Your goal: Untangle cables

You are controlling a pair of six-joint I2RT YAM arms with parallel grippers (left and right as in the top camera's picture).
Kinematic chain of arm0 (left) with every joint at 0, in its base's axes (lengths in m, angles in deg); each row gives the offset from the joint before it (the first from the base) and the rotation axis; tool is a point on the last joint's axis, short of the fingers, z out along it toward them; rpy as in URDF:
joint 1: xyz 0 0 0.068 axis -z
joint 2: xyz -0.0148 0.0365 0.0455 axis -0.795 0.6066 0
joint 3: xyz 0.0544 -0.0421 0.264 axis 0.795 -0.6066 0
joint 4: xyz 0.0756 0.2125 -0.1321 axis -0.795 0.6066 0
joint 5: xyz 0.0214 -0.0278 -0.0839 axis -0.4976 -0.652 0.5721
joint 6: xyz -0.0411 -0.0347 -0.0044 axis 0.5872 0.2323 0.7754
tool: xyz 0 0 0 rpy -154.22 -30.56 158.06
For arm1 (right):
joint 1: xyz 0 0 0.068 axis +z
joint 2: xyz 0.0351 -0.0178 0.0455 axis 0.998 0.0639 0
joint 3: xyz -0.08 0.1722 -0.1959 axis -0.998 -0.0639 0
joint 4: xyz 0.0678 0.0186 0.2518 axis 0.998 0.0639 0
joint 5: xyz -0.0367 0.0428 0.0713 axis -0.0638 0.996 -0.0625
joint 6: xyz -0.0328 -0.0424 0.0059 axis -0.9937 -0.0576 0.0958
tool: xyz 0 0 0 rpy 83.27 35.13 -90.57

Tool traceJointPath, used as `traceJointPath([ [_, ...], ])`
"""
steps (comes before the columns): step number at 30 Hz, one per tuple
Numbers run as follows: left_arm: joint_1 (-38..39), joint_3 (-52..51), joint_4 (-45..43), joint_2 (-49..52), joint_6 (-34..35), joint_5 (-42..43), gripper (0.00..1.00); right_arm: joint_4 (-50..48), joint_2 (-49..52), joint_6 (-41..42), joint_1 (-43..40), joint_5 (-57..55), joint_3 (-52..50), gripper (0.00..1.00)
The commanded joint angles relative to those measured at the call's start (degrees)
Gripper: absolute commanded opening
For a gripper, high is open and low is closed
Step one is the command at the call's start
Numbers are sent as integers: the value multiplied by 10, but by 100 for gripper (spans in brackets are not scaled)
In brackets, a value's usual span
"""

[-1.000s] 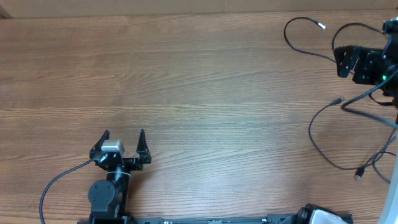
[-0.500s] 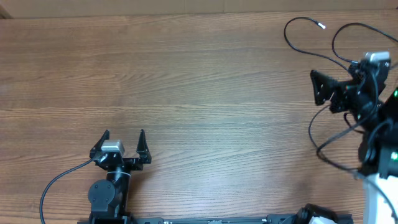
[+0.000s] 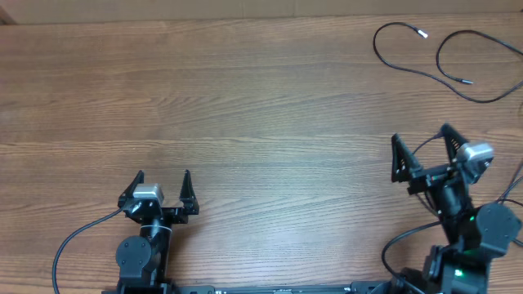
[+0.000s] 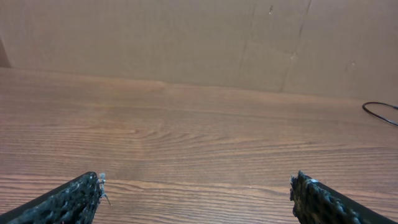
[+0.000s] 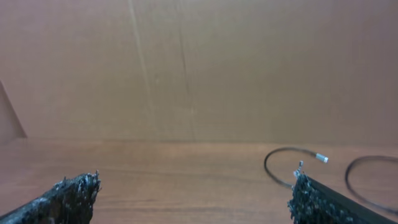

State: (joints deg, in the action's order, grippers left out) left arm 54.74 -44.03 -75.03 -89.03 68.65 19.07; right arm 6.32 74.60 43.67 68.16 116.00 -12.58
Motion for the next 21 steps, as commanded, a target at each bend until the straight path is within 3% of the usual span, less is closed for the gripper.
traceJointPath([
  [1, -7, -2, 0, -6, -11, 6, 100, -29, -50, 26, 14, -22, -66, 100],
  [10, -7, -2, 0, -6, -11, 6, 100, -83, -120, 145, 43, -103, -181, 100],
  [21, -7, -2, 0, -6, -11, 6, 100, 50, -249, 150, 99, -183, -186, 100],
])
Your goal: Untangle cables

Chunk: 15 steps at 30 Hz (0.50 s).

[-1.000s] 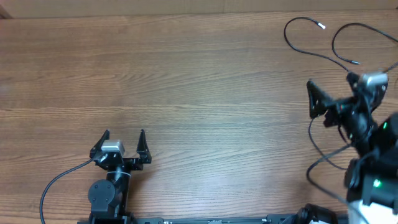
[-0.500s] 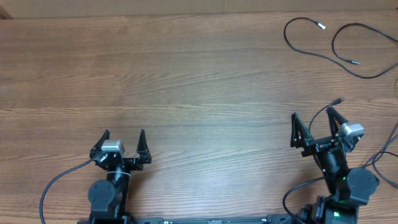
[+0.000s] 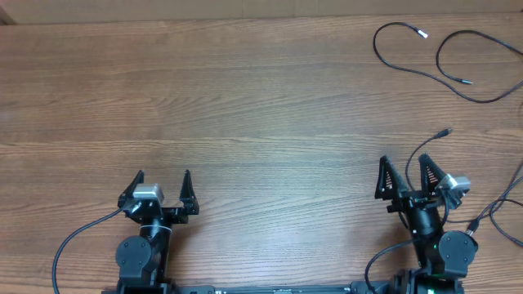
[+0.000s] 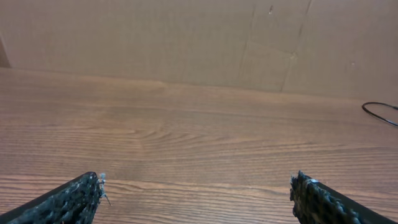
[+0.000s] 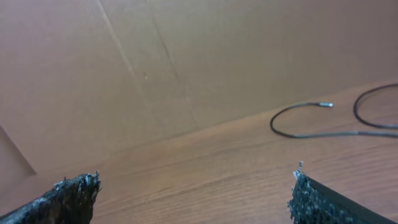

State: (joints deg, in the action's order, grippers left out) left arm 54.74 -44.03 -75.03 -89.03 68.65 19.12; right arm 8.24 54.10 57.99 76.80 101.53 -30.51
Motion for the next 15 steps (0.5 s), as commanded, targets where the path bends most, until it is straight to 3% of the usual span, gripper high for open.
traceJointPath([
  [1, -7, -2, 0, -6, -11, 6, 100, 44, -54, 7, 12, -38, -6, 100],
  [10, -7, -2, 0, -6, -11, 6, 99, 97, -60, 6, 32, -57, -6, 100],
  [15, -7, -2, 0, -6, -11, 5, 99, 107, -60, 0, 94, -152, -6, 100],
])
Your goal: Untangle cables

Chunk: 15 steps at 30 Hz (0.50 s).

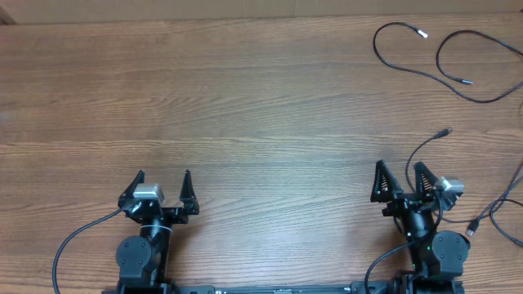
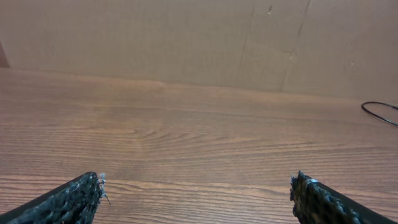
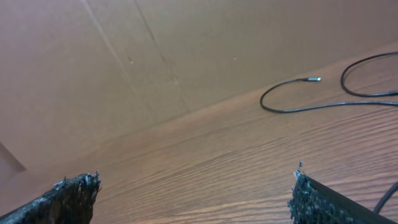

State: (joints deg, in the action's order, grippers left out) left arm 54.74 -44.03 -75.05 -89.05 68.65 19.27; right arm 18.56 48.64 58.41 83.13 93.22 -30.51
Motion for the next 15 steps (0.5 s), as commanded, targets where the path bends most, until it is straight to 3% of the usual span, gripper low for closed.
traceJointPath([
  [1, -7, -2, 0, -6, -11, 4, 100, 4, -6, -18, 40, -76, -6, 100],
  [15, -7, -2, 0, -6, -11, 4, 100, -1, -6, -173, 62, -15, -6, 100],
])
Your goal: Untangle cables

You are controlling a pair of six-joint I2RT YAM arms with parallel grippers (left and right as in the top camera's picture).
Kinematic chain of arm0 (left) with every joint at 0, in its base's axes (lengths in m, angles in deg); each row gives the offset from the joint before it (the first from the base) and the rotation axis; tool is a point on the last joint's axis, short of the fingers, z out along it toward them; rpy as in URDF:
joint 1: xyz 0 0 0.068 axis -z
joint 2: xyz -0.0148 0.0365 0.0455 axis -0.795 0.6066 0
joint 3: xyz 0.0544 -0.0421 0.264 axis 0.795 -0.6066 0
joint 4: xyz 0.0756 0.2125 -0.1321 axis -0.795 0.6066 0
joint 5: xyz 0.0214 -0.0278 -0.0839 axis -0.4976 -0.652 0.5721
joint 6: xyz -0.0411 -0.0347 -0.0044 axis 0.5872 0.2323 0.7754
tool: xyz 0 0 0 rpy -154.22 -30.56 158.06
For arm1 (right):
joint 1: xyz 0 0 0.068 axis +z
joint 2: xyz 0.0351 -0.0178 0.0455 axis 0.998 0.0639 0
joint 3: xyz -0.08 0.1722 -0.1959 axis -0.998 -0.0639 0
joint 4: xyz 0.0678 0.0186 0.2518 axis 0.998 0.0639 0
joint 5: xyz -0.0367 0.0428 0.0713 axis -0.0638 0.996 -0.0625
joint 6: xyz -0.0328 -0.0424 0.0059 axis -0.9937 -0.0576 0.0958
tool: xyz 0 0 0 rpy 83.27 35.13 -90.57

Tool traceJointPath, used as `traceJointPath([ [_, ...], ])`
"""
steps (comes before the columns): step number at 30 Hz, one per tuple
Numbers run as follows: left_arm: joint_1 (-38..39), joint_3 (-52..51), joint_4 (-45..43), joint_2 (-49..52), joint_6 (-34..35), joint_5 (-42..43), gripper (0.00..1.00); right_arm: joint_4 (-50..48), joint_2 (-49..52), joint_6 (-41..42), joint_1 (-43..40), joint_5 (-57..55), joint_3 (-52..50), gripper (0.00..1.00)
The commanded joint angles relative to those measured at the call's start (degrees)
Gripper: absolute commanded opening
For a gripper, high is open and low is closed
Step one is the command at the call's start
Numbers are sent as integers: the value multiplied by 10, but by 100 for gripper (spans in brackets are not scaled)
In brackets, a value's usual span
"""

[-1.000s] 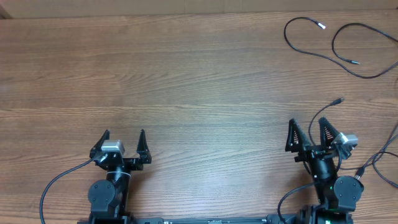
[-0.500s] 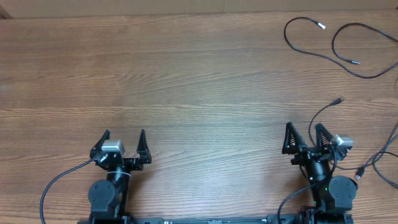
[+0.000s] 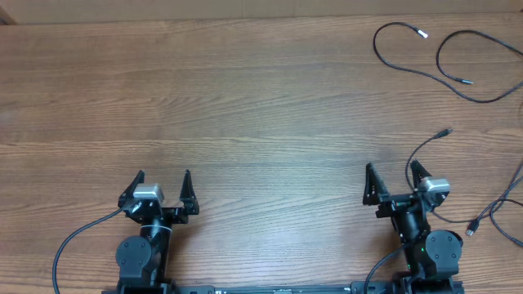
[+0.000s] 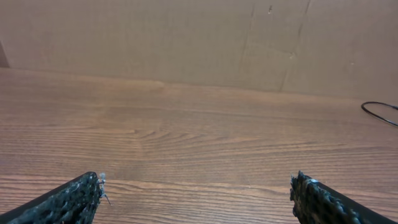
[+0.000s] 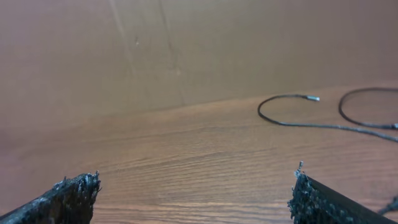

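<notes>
A thin black cable [image 3: 425,73] lies in loops at the table's far right corner; in the right wrist view it [image 5: 292,121] shows far ahead, and its edge [image 4: 379,112] peeks in at the right of the left wrist view. Another black cable [image 3: 423,149] curves by the right arm, with a further strand [image 3: 494,208] at the right edge. My left gripper [image 3: 163,181] rests open near the front left, nothing between its fingers. My right gripper [image 3: 391,175] stands open at the front right, also holding nothing.
The wooden table [image 3: 245,106] is bordered at the back by a cardboard wall [image 4: 186,37]. Each arm's own black supply cable [image 3: 69,241] trails at the front edge.
My right gripper has shifted slightly left at the front right and now faces more squarely toward the back wall. The left arm and the cables are unchanged.
My right gripper first stood open further out over the table, near the curved cable at the right. Then it was back low by the front edge, open and holding nothing, and it has since turned a little leftward. The left gripper stayed still and open throughout.
</notes>
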State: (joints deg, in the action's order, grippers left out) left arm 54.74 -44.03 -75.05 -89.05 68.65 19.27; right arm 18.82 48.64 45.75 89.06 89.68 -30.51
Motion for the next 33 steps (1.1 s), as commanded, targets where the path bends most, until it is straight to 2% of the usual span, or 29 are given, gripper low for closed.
traceJointPath([
  [1, -7, -2, 0, -6, -11, 4, 100, -3, -6, -57, 3, 26, -6, 100],
  [33, -7, -2, 0, -6, -11, 4, 100, -5, -6, -54, 2, 24, -6, 100],
])
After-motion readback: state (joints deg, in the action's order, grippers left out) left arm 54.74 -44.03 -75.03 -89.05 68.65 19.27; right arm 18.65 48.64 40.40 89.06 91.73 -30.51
